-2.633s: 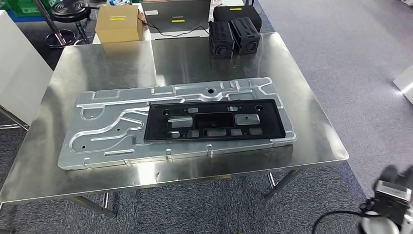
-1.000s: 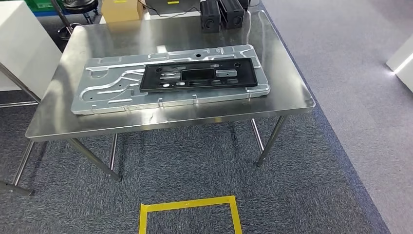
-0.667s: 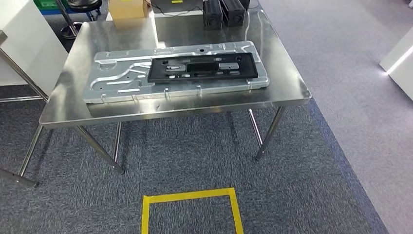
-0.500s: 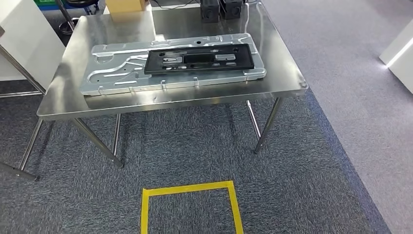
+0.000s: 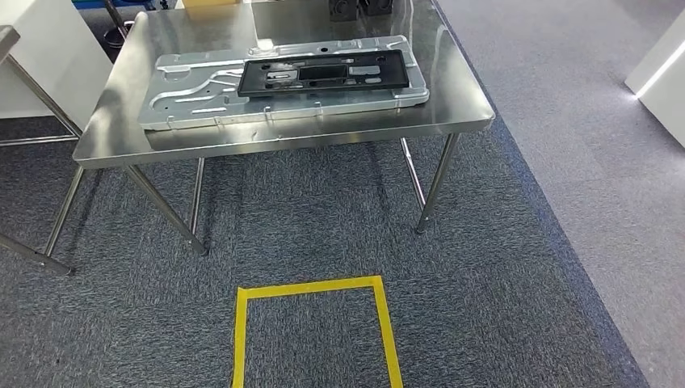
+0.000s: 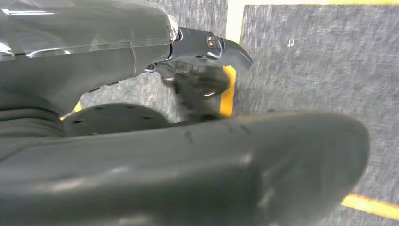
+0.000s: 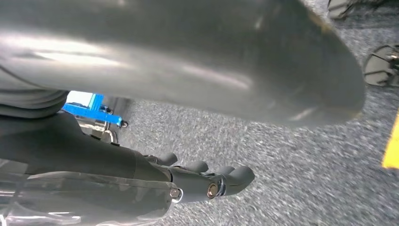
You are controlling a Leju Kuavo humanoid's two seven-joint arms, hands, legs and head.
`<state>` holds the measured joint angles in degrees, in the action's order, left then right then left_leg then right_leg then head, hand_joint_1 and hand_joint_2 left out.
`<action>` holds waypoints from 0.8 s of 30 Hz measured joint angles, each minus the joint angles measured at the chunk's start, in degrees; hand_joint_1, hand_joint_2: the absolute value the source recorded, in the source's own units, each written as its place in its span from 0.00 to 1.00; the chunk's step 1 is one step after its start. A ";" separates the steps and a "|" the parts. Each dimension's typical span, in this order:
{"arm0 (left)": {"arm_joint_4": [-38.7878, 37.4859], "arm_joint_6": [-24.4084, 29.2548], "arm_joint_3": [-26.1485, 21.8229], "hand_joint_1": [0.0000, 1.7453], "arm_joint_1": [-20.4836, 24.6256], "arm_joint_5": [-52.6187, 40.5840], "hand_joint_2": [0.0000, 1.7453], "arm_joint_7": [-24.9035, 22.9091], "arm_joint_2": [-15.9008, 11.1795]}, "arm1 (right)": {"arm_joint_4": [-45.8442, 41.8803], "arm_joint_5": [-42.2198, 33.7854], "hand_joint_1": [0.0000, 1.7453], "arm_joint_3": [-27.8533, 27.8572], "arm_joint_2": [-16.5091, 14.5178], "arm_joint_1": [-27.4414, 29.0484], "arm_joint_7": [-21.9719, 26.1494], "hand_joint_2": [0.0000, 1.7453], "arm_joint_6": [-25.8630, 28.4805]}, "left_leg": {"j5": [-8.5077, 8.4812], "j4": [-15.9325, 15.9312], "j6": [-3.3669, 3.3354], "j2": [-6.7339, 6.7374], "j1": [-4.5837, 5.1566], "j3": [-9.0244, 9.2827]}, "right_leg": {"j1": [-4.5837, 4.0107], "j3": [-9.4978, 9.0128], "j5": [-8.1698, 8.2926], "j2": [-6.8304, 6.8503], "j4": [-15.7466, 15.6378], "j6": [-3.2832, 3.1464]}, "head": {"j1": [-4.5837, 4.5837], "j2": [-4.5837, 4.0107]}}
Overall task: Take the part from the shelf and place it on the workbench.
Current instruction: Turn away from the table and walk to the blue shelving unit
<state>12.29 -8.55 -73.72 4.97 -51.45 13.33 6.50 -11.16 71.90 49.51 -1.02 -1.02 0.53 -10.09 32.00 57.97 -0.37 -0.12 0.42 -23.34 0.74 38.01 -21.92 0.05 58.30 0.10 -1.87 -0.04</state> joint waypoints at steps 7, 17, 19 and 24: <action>-0.03 0.09 0.09 0.00 -0.23 -0.16 0.00 0.64 -0.07 | 0.09 0.64 0.00 0.90 -0.32 -0.28 -2.23 0.00 0.71 | -2.39 -4.39 -2.53 0.86 0.14 -1.10 | 0.32 2.46 -6.61 -0.12 6.54 1.69 | 0.11 0.00; -0.01 0.24 0.13 0.00 0.26 -0.26 0.00 1.16 -0.21 | 0.05 0.77 0.00 0.90 -0.70 -1.43 -1.86 0.00 0.36 | -7.14 0.37 -0.89 1.59 0.47 -10.42 | 0.20 -11.94 -9.48 -0.04 -1.14 1.09 | 0.10 0.00; -0.01 0.10 0.15 0.00 0.37 -0.36 0.00 1.42 -0.39 | 0.07 0.77 0.00 0.95 -0.81 -1.45 -2.32 0.00 0.28 | -7.09 0.87 -0.18 1.39 0.22 -11.08 | 0.18 -11.18 -8.81 0.15 -1.38 0.14 | 0.11 -0.01; -0.01 -0.09 0.23 0.00 0.33 -0.79 0.00 1.60 -0.63 | 0.08 0.80 0.00 1.08 -0.93 -1.57 -2.39 0.00 0.09 | 3.48 13.57 1.01 0.66 -0.52 -14.64 | 0.05 -7.51 -5.69 0.52 -1.37 -1.18 | -0.07 0.00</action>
<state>12.28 -8.64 -73.49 5.29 -52.24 14.93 5.86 -11.08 72.70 50.59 -1.95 -2.58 -1.86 -9.99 35.47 71.53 0.64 0.54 -0.10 -37.97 0.79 30.49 -27.61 0.56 56.93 -1.08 -1.93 -0.04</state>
